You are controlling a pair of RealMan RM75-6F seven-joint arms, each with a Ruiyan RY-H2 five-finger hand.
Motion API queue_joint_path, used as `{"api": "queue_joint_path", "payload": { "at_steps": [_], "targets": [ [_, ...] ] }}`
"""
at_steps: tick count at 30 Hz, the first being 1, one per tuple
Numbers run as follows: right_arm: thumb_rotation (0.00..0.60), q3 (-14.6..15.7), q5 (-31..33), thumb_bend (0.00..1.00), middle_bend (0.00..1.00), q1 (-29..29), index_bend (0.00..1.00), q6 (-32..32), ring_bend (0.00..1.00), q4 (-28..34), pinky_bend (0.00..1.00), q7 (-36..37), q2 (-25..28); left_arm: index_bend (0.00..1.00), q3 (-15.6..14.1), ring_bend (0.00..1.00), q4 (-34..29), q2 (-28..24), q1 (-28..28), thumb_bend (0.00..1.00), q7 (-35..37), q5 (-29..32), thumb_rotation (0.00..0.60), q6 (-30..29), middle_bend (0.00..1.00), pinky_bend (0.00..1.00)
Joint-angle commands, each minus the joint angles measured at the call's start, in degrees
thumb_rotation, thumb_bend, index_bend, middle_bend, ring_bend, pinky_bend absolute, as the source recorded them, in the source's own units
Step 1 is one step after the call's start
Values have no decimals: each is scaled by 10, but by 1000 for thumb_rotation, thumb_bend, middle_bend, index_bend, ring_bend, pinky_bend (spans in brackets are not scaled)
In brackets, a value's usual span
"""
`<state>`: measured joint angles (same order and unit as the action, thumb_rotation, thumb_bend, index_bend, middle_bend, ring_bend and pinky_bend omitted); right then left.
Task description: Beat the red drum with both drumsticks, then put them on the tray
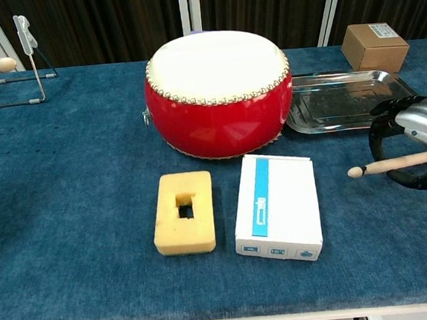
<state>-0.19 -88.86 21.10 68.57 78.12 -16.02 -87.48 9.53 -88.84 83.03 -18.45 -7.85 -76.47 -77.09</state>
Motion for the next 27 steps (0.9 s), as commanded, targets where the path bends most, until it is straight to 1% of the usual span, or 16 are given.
{"api": "queue_joint_path", "payload": {
  "at_steps": [1, 4, 8, 13, 17, 19, 22, 25, 27],
  "targets": [
    [600, -2, -17, 458, 416, -16, 685, 49, 162, 34, 230, 160, 31, 1000, 1, 1000, -1, -4, 5, 338, 9, 4, 600, -5, 1000, 1000],
    [600, -5, -15, 460, 426, -24, 688, 65, 174, 31, 235, 261, 39, 1000, 1, 1000, -2, -7, 9, 338, 18, 6, 600, -8, 1000, 1000],
    [600, -11, -6, 460, 427, -36, 689, 83, 176, 19, 236, 443, 44, 1000, 0, 1000, -3, -11, 13, 338, 25, 7, 600, -10, 1000, 1000],
    [600, -24, 8, 461, 429, -39, 690, 82, 180, -17, 239, 665, 32, 1000, -1, 1000, -5, -12, 13, 338, 28, 7, 600, -10, 1000, 1000],
    [600, -37, 18, 461, 440, -35, 691, 74, 205, -37, 250, 801, 18, 1000, 0, 1000, -7, -12, 12, 338, 26, 5, 600, -11, 1000, 1000],
    [600, -43, 21, 461, 443, -30, 691, 66, 210, -45, 255, 865, 13, 1000, 0, 1000, -8, -13, 12, 337, 26, 6, 600, -11, 1000, 1000],
    [600, -48, 22, 461, 446, -22, 691, 52, 224, -55, 257, 935, 7, 1000, 1, 1000, -9, -13, 12, 337, 26, 7, 600, -10, 1000, 1000],
    [600, -51, 23, 461, 447, -12, 692, 34, 232, -64, 262, 991, 0, 1000, 0, 1000, -7, -13, 12, 337, 27, 8, 600, -8, 1000, 1000],
    [600, -52, 23, 461, 449, -6, 692, 24, 238, -70, 265, 1015, -4, 1000, -1, 1000, -7, -14, 12, 337, 28, 8, 600, -6, 1000, 1000]
  ]
}}
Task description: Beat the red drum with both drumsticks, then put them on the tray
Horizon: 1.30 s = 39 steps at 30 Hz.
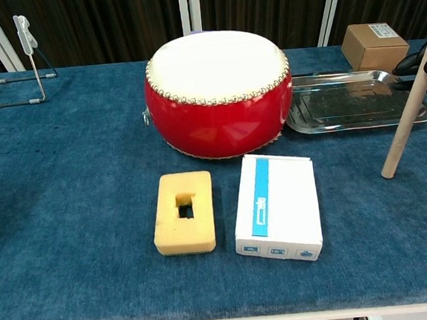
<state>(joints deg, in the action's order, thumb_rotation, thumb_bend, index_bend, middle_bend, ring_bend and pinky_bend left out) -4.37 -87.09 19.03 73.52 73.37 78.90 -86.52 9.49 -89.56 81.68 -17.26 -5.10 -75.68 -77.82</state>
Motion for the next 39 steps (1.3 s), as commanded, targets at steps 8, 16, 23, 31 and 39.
{"api": "queue_joint_path", "payload": {
  "at_steps": [8, 16, 23, 31, 39],
  "targets": [
    [600, -1, -25, 310, 456, 38, 568, -38, 247, -46, 267, 159, -17, 1000, -4, 1000, 4, -2, 2, 336, 5, -1, 600, 2, 1000, 1000],
    [600, 22, -60, 176, 463, 44, 507, -11, 250, -93, 271, 235, -31, 1000, -11, 1000, 7, -4, 6, 335, 9, -7, 600, -1, 1000, 1000],
    [600, 28, -54, 176, 480, 46, 506, -12, 274, -114, 297, 200, -47, 1000, -13, 1000, 6, -7, 8, 335, 11, -8, 600, 0, 1000, 1000],
    [600, 36, -51, 176, 516, 61, 558, -38, 299, -115, 321, 122, -72, 1000, -13, 1000, 3, -11, 11, 335, 11, -8, 600, -3, 1000, 1000],
    [600, 30, -29, 176, 651, 74, 757, -72, 428, -124, 416, 68, -99, 1000, -14, 1000, 4, -12, 11, 335, 15, -10, 600, 0, 1000, 1000]
  ]
}}
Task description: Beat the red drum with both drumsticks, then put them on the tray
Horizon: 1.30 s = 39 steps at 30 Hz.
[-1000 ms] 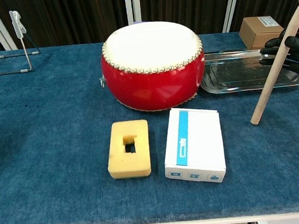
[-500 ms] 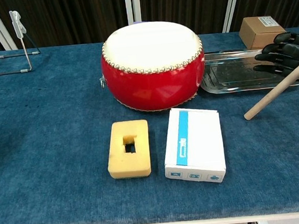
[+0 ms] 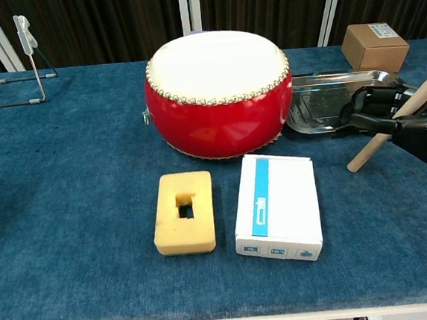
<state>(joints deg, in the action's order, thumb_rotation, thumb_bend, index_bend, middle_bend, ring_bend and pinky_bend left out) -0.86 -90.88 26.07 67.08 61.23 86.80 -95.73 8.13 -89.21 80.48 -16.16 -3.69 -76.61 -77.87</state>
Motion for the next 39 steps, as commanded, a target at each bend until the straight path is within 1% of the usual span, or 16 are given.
{"api": "queue_joint_path", "payload": {
  "at_steps": [1, 4, 8, 14, 16, 18, 19, 20, 21, 22, 23, 25, 28, 31, 35, 39],
  "targets": [
    [600, -8, 14, 176, 712, 4, 824, -9, 488, -2, 459, -16, -10, 1000, 0, 1000, 1, 0, 0, 335, 1, -1, 600, 1, 1000, 1000],
    [600, -14, 25, 176, 832, 5, 923, -15, 618, -2, 557, -32, -18, 1000, -1, 1000, 2, 0, -1, 335, 2, -1, 600, 2, 1000, 1000],
    [600, -14, 29, 176, 900, 9, 996, -25, 725, -5, 652, -49, -26, 1000, -1, 1000, 4, 0, -2, 335, 3, -1, 600, 5, 1000, 1000],
    [600, -8, 17, 185, 951, 18, 1000, -26, 838, -12, 745, -100, -36, 1000, 0, 1000, 8, 1, -3, 334, 6, -3, 600, 6, 1000, 1000],
    [600, -9, 12, 258, 975, 18, 1000, -16, 870, -10, 768, -116, -38, 1000, 0, 1000, 10, 1, -3, 334, 7, -3, 600, 6, 1000, 1000],
    [600, -10, 8, 437, 997, 19, 1000, -8, 913, -6, 803, -134, -34, 1000, 0, 1000, 12, 0, -4, 335, 8, -5, 600, 6, 1000, 1000],
    [600, -11, 5, 501, 999, 21, 1000, -5, 928, -3, 818, -151, -31, 1000, 0, 1000, 13, 0, -4, 335, 8, -6, 600, 7, 1000, 1000],
    [600, -10, 2, 615, 1000, 23, 1000, -4, 954, 0, 846, -168, -27, 1000, -1, 1000, 15, -1, -5, 336, 8, -7, 600, 8, 1000, 1000],
    [600, -8, -2, 669, 1000, 26, 1000, -5, 969, 2, 863, -191, -21, 1000, -2, 1000, 16, -2, -6, 337, 7, -9, 600, 9, 1000, 1000],
    [600, -2, -12, 739, 1000, 31, 1000, -9, 987, 2, 897, -223, -13, 1000, -3, 1000, 17, -3, -7, 338, 6, -11, 600, 11, 1000, 1000],
    [600, 6, -25, 776, 1000, 39, 1000, -15, 997, 4, 930, -280, 0, 1000, -4, 1000, 19, -5, -8, 338, 5, -12, 600, 13, 1000, 1000],
    [600, 7, -33, 825, 1000, 46, 1000, -20, 1000, 20, 981, -374, 18, 1000, -4, 1000, 21, -7, -11, 339, 1, -14, 600, 16, 1000, 1000],
    [600, 4, -29, 905, 1000, 58, 1000, -44, 1000, 90, 1000, -497, 68, 1000, -3, 1000, 24, -10, -16, 340, -5, -17, 600, 20, 1000, 1000],
    [600, -5, -6, 928, 1000, 71, 1000, -83, 1000, 185, 1000, -641, 138, 1000, -1, 1000, 24, -16, -23, 340, -10, -20, 600, 26, 1000, 1000],
    [600, -18, 47, 932, 1000, 83, 1000, -132, 1000, 305, 1000, -799, 232, 1000, 5, 1000, 14, -28, -37, 341, -21, -29, 600, 34, 1000, 1000],
    [600, -40, 111, 931, 1000, 93, 1000, -151, 1000, 387, 1000, -912, 301, 1000, 23, 1000, 6, -35, -65, 345, -42, -28, 600, 56, 1000, 1000]
  ]
}}
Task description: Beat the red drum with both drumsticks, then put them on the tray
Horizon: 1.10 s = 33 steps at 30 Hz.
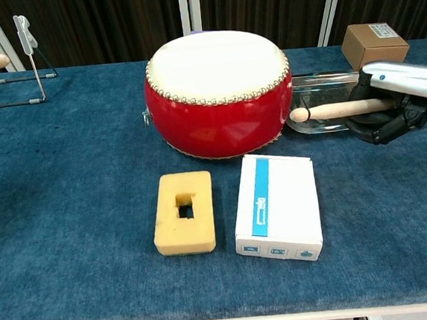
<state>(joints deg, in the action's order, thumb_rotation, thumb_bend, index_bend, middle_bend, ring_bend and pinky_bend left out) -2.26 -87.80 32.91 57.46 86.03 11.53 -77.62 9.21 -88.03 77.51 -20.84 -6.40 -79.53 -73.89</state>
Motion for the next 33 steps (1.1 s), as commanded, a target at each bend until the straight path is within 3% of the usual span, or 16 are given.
{"api": "queue_joint_path", "payload": {
  "at_steps": [1, 9, 18, 25, 33],
  "targets": [
    [600, -33, 97, 931, 1000, 27, 1000, -56, 1000, 151, 1000, -174, 130, 1000, 17, 1000, -8, -6, -27, 346, -22, 6, 600, 25, 1000, 1000],
    [600, -92, 251, 931, 1000, 84, 1000, -96, 1000, 173, 1000, -256, 171, 1000, 69, 1000, -6, 10, -106, 365, -100, 91, 600, 109, 1000, 1000],
    [600, -115, 443, 973, 1000, 192, 1000, -115, 1000, 128, 1000, -373, 122, 1000, 86, 1000, 14, 49, -161, 375, -160, 168, 600, 145, 1000, 1000],
    [600, -109, 559, 988, 1000, 270, 1000, -100, 1000, 89, 1000, -454, 78, 1000, 98, 1000, -8, 51, -187, 375, -187, 177, 600, 133, 1000, 1000],
    [600, -51, 691, 995, 1000, 341, 1000, -67, 1000, 55, 1000, -584, 41, 1000, 101, 1000, -1, 64, -227, 375, -227, 220, 600, 151, 1000, 1000]
  ]
}}
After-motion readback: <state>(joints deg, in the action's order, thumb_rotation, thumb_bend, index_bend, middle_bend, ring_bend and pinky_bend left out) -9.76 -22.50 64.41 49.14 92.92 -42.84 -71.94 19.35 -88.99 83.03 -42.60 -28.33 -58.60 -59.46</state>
